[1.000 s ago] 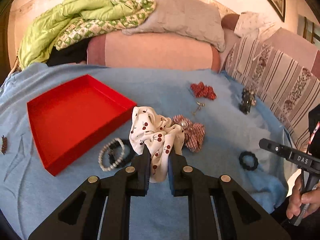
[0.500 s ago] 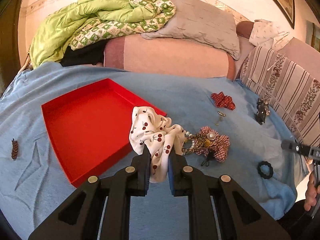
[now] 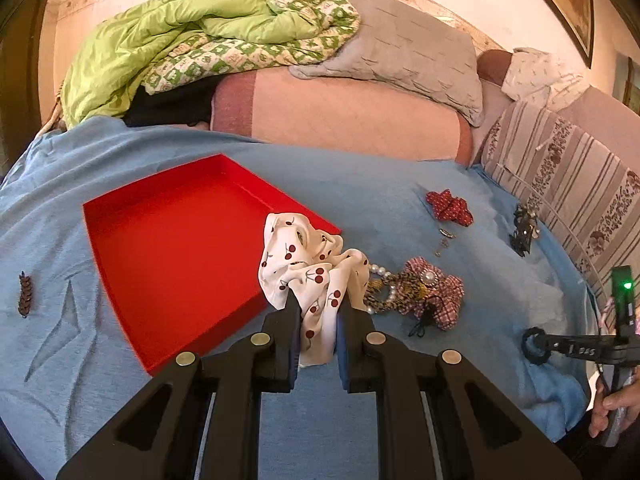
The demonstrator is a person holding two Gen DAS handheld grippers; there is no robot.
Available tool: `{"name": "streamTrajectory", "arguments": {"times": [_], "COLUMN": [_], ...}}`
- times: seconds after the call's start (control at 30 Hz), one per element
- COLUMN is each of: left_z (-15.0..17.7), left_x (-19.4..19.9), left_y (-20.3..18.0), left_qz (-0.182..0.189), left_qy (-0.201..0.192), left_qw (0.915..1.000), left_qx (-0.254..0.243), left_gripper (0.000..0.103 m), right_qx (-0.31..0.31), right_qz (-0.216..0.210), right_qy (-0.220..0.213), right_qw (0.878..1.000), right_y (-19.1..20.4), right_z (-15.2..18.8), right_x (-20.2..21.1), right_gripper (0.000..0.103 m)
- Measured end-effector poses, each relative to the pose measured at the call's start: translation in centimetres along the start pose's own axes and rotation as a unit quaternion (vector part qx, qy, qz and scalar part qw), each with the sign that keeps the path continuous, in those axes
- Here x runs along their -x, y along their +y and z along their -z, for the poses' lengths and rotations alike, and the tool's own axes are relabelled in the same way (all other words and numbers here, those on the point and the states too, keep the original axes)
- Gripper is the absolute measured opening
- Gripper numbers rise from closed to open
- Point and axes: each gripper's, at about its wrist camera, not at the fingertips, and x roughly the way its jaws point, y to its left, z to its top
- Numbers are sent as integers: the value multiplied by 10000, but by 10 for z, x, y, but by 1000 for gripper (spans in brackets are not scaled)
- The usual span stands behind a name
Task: Organize jewelry
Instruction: 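Carry the white scrunchie and black hair tie in both grippers over the red tray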
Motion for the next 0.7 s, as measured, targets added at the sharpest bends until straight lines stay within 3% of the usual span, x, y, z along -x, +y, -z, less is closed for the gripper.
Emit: {"name": "streamTrajectory", "arguments": {"times": [0.2, 0.43, 0.7], "left_z": [-9, -29, -58], "left_x": [5, 2, -25], "left_y": [13, 35, 100], "left_qz": [-76, -189, -607], "left_qy": [-134, -221, -242], "left_qw": [9998, 9993, 9953], "left_qx": [118, 250, 719], "left_gripper": [14, 14, 14], "right_qx": [201, 556, 1062], "right_qz": [-383, -942, -1355], "right_qy": [-394, -434, -363], "right_qw": [9983, 9931, 9844], "right_y": [28, 89, 176], "right_z": [-16, -35, -74], "right_x": [28, 27, 14], "right_gripper": [11, 11, 11]}}
